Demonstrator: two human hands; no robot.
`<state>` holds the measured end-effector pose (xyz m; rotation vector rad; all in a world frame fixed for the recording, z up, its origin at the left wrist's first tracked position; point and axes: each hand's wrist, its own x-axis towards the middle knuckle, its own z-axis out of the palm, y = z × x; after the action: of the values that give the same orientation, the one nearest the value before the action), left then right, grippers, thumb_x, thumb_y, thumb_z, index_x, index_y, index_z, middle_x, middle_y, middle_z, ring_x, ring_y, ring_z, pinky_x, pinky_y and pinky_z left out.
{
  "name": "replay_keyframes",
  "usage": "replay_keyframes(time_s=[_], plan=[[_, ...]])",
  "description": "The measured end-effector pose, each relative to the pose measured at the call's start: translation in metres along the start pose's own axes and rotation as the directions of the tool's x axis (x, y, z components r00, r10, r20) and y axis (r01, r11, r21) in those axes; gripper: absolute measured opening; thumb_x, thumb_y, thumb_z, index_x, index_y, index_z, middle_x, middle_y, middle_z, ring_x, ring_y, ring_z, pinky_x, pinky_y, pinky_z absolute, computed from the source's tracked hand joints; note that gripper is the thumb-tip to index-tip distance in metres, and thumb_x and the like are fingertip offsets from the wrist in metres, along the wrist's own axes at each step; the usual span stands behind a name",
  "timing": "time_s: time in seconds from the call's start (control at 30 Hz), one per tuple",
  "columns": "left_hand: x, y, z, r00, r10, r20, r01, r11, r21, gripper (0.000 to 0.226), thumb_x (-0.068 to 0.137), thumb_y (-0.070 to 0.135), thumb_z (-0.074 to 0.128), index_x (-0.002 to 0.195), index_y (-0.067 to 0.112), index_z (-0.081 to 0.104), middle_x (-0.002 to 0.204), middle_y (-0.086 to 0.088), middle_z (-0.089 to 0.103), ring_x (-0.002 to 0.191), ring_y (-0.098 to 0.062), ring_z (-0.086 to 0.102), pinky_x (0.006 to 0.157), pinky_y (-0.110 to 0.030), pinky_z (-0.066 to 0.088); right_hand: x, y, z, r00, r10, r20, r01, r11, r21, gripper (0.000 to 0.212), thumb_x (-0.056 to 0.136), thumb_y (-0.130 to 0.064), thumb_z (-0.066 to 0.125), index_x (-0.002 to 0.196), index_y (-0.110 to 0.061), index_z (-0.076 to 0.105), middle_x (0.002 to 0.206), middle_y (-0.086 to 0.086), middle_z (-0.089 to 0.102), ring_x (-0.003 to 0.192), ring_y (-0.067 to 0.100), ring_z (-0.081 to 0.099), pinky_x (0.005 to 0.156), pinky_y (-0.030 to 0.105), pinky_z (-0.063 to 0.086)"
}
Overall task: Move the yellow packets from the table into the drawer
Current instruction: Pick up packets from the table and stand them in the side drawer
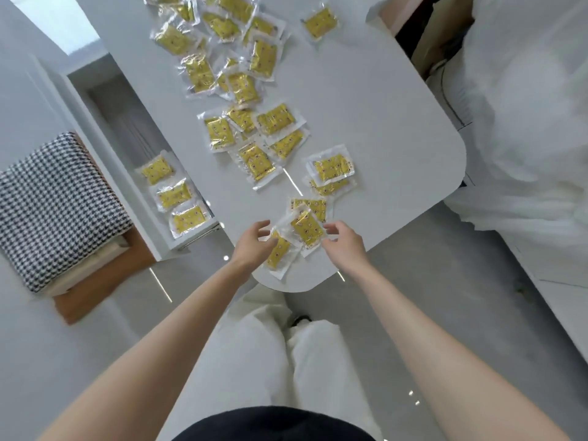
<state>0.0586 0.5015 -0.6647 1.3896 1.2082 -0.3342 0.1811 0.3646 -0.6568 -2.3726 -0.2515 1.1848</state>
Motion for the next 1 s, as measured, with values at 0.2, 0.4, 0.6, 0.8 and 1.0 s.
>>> replay_keyframes(time_s=[0.2,0.4,0.6,0.8,1.0], plan=[[0.045,-0.025,0.013,0.989,-0.086,-0.119,0.080,0.995,-0.057,0.057,0.088,0.018,0.062,0.141,0.021,0.040,0.139,-0.005,0.047,0.120,-0.021,0.050,0.085,-0.027,0.044,0.064,0.006,0.018,0.998,0.013,0.055,-0.008,0.996,-0.091,0.040,0.090,-0.012,0.056,0.129,-0.015,0.049,0.133,0.003,0.051,0.112,0.020,0.054,0.084,0.027,0.043],[0.067,-0.056,0.040,0.960,-0.141,-0.242,0.148,0.989,0.013,0.065,0.081,0.014,0.068,0.140,0.021,0.041,0.142,-0.006,0.041,0.131,-0.025,0.038,0.107,-0.034,0.033,0.111,0.022,0.037,0.993,-0.023,0.119,0.055,0.959,-0.276,0.053,0.086,-0.023,0.066,0.133,-0.014,0.042,0.137,0.004,0.045,0.129,0.023,0.038,0.100,0.035,0.038],[0.082,-0.080,0.072,0.908,-0.091,-0.409,0.172,0.971,0.166,0.071,0.078,0.013,0.073,0.140,0.022,0.040,0.139,-0.002,0.036,0.128,-0.026,0.033,0.104,-0.035,0.031,0.138,0.033,0.054,0.985,-0.170,0.034,0.167,0.875,-0.454,0.058,0.076,-0.025,0.077,0.120,-0.012,0.041,0.128,0.005,0.047,0.119,0.023,0.042,0.095,0.033,0.040],[0.095,-0.085,0.100,0.836,-0.046,-0.547,0.215,0.945,0.248,0.071,0.073,0.017,0.075,0.135,0.024,0.040,0.122,-0.007,0.044,0.113,-0.027,0.038,0.098,-0.033,0.030,0.146,0.043,0.058,0.981,-0.181,0.068,0.193,0.916,-0.351,0.057,0.075,-0.019,0.079,0.115,-0.011,0.039,0.123,0.006,0.047,0.109,0.025,0.051,0.088,0.030,0.043],[0.100,-0.089,0.116,0.815,-0.232,-0.530,0.260,0.965,-0.022,0.047,0.075,0.027,0.075,0.114,0.015,0.053,0.115,-0.008,0.045,0.111,-0.026,0.042,0.090,-0.032,0.035,0.153,0.046,0.052,0.966,-0.200,0.164,0.253,0.859,-0.446,0.046,0.081,-0.028,0.074,0.113,-0.009,0.047,0.125,0.007,0.041,0.123,0.024,0.034,0.099,0.026,0.029]])
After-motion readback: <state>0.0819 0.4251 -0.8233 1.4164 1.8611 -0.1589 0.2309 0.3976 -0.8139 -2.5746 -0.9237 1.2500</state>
